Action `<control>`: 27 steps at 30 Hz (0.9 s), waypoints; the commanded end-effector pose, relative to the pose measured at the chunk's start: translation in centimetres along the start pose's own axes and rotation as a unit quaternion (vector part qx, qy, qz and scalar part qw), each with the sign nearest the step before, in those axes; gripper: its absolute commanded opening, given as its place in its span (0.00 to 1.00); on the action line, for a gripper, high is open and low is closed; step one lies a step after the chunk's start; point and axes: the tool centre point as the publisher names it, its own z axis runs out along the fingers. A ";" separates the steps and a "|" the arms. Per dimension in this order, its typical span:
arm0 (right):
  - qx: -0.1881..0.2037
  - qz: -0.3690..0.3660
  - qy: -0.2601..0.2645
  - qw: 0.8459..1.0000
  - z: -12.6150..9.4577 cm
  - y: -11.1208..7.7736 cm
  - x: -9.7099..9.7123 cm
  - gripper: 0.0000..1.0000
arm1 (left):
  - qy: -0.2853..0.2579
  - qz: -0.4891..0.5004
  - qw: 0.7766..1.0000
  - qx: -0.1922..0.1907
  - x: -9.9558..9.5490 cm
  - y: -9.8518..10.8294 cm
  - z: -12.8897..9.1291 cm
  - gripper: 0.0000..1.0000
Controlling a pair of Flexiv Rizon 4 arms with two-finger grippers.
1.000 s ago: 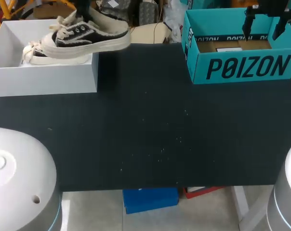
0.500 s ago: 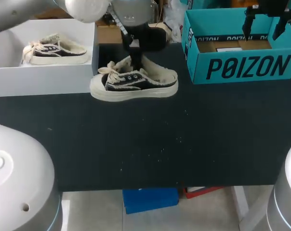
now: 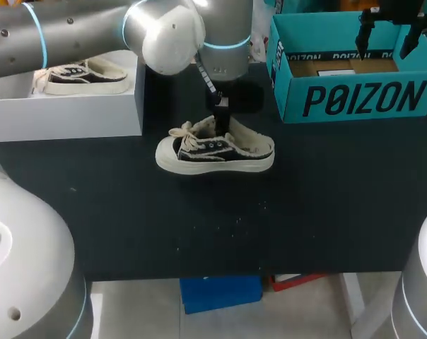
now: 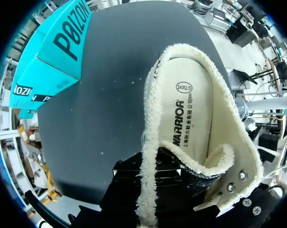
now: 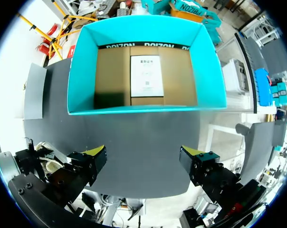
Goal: Take the shoe out of the shoebox, open the shoe tongue, remove and reinsert the insole, then place the shoe into the shoebox
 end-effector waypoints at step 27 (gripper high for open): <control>0.000 0.000 0.000 1.000 0.0 0.0 0.0 1.00 | -0.007 0.010 0.982 0.188 2.7 5.3 -5.9 1.00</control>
